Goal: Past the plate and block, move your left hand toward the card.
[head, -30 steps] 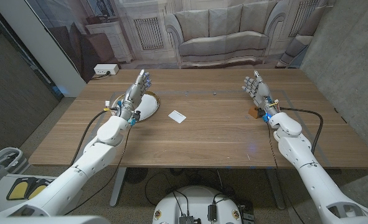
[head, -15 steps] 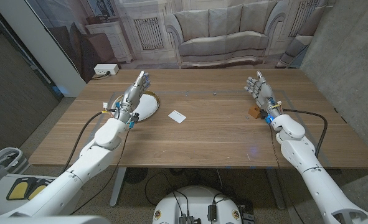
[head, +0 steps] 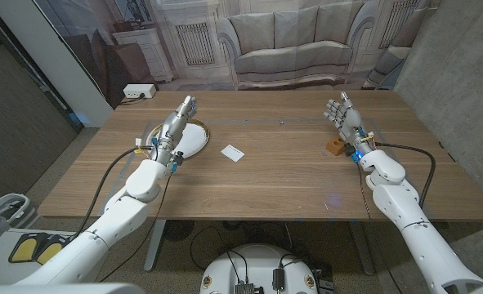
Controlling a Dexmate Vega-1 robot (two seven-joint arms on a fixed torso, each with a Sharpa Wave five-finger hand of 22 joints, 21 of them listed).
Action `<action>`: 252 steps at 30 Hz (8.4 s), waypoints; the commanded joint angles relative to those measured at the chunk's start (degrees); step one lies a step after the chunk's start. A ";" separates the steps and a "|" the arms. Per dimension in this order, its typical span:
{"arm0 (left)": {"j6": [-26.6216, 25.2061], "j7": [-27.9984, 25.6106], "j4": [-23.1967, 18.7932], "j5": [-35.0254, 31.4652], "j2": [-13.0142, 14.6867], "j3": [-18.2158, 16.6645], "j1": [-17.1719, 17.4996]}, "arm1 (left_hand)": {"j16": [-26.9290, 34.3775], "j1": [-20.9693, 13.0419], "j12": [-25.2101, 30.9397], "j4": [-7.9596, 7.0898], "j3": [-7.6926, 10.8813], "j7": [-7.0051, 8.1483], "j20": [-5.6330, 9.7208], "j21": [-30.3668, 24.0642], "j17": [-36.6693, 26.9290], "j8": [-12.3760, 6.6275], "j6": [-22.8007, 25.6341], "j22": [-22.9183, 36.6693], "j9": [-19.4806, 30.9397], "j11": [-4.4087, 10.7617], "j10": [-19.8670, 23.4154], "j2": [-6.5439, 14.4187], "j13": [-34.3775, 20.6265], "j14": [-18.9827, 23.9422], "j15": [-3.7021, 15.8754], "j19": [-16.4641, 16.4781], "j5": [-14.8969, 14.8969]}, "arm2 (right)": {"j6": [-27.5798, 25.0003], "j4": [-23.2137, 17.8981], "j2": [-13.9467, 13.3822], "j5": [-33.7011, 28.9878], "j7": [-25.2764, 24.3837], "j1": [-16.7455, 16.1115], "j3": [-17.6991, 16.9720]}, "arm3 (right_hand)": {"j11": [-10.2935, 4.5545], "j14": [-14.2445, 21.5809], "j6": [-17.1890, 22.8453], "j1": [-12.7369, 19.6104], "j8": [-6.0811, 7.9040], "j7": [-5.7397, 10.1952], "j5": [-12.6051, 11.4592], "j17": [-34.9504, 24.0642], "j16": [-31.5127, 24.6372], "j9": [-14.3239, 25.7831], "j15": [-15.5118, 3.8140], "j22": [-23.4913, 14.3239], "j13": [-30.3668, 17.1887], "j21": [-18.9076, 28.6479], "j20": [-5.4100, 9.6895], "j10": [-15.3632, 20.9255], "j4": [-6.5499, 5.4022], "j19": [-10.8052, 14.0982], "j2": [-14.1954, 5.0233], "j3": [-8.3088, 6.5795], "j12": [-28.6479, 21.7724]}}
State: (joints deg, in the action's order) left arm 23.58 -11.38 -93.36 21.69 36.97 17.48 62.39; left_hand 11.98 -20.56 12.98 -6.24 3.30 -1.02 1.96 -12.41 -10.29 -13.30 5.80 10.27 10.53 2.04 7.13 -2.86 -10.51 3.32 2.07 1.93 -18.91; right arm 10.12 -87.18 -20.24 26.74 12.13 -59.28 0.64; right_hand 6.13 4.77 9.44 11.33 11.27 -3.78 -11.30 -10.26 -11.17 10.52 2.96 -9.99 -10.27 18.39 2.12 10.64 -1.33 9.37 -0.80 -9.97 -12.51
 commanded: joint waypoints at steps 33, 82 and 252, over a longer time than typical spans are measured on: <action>-11.78 -16.67 -5.98 -24.17 1.13 4.90 -1.09 | -0.24 -1.99 0.23 0.77 -0.48 0.89 3.43 -0.29 -0.19 -0.07 3.01 0.27 0.16 1.32 2.49 0.88 -0.22 2.23 0.95 1.16 -0.98 | -3.09 -5.40 -2.90 -0.16 -0.12 -3.86 -2.63 | -0.10 0.70 0.94 -0.29 0.21 0.05 -0.34 -0.18 0.28 0.18 -0.19 -0.25 -0.27 -0.82 1.42 0.55 0.42 1.06 -0.40 0.30 -0.04; -29.97 -24.83 -11.27 -43.04 2.93 13.19 -3.81 | -0.01 -4.14 0.38 1.54 -0.37 1.99 3.26 -0.73 -0.20 -0.20 6.18 0.36 0.21 2.37 5.92 2.06 -0.26 5.40 2.04 3.41 -2.02 | -2.41 -6.11 -3.68 0.25 0.59 -5.57 -4.27 | -0.05 0.74 1.47 -0.88 0.15 0.33 -0.36 -0.21 0.40 0.18 -0.04 -0.29 -0.28 -1.92 1.15 1.10 0.51 1.17 -0.10 0.90 -0.02; -55.36 0.80 -10.96 -61.12 2.81 30.48 -16.33 | -0.91 -6.82 -0.88 1.95 -2.43 3.00 3.51 -0.19 -0.23 0.50 14.13 0.48 0.26 3.36 11.93 3.63 -0.37 9.22 3.08 5.04 -3.20 | -1.47 -9.94 -3.39 -0.56 -3.58 -7.95 -4.24 | -0.46 2.43 2.61 -0.45 -0.03 1.07 -0.27 -0.18 0.45 0.22 -0.33 -0.43 -0.31 -4.88 0.74 3.25 1.51 1.88 -1.31 1.09 -0.04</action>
State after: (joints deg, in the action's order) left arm -32.04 -11.54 -105.46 -39.87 40.45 47.23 46.59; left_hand 11.09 -26.88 12.29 -4.00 1.13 1.84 2.05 -12.73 -10.29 -12.72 19.52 10.52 10.52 5.31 18.79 0.75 -10.81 12.11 2.09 6.52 -21.80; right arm 8.71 -97.19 -23.70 25.93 8.68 -67.20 -3.57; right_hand 5.94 6.80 11.67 10.82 11.27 -2.76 -11.30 -10.25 -10.76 10.52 2.35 -10.26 -10.27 13.71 2.34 13.49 -0.06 10.79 -1.76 -8.71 -12.51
